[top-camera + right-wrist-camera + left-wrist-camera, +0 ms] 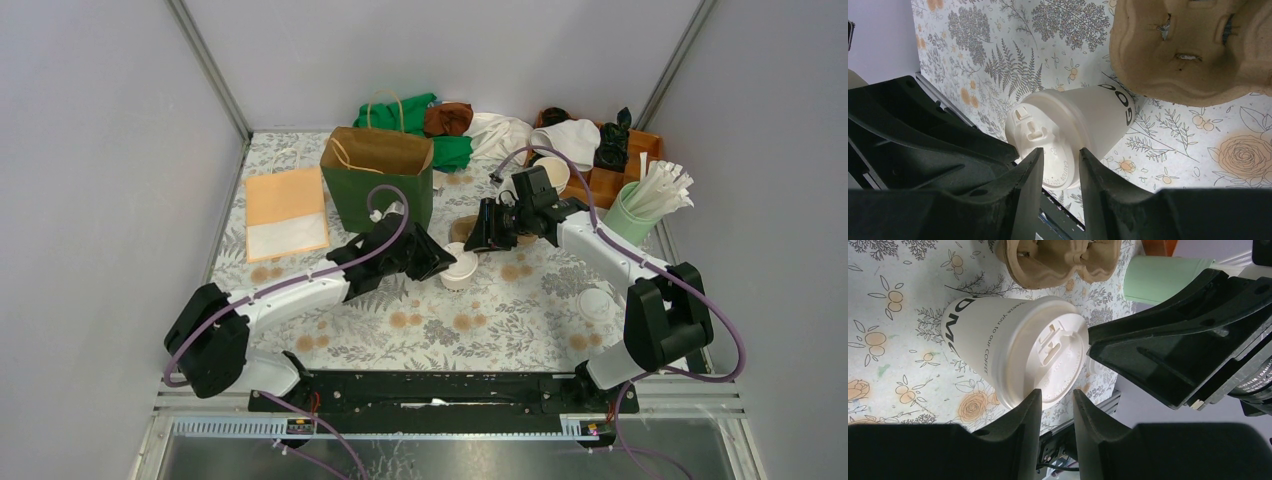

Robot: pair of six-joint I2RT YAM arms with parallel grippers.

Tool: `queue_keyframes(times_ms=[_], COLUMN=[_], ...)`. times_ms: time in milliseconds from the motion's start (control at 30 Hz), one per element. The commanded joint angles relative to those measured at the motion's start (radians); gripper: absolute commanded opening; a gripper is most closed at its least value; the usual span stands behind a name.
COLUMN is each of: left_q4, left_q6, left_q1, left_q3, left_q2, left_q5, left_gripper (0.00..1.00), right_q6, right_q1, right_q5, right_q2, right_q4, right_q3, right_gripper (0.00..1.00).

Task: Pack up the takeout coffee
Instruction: Adjust the cup lid on the coffee cup.

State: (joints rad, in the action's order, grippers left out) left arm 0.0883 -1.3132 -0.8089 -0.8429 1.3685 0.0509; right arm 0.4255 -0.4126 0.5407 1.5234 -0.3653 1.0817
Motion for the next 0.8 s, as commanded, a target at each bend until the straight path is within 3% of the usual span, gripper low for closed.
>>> queue_keyframes(times_ms=[0, 433, 767], left_q4=[0.001, 0.018, 0.017], left_q6=[0.012, -0.019, -0.015], left_q1=[0.005, 0.004, 0.004], left_q3=[-0.046, 0.02, -0.005], left_q2=[0.002, -0.102, -0.055], left_q5=[0.005, -0.008, 0.005], left_gripper=[0.34, 0.37, 0.37], right_q6=[-0.013, -0.013, -0.013], right_q1=[-0.011, -0.01, -0.012], right_q5=[0.005, 0.002, 0.003], right_q2=[0.012, 0.021, 0.02], right_q4=[-0.02, -0.023, -0.023], right_q3=[0.035, 0.035, 0.034], right_gripper=[0.39, 0.39, 0.39])
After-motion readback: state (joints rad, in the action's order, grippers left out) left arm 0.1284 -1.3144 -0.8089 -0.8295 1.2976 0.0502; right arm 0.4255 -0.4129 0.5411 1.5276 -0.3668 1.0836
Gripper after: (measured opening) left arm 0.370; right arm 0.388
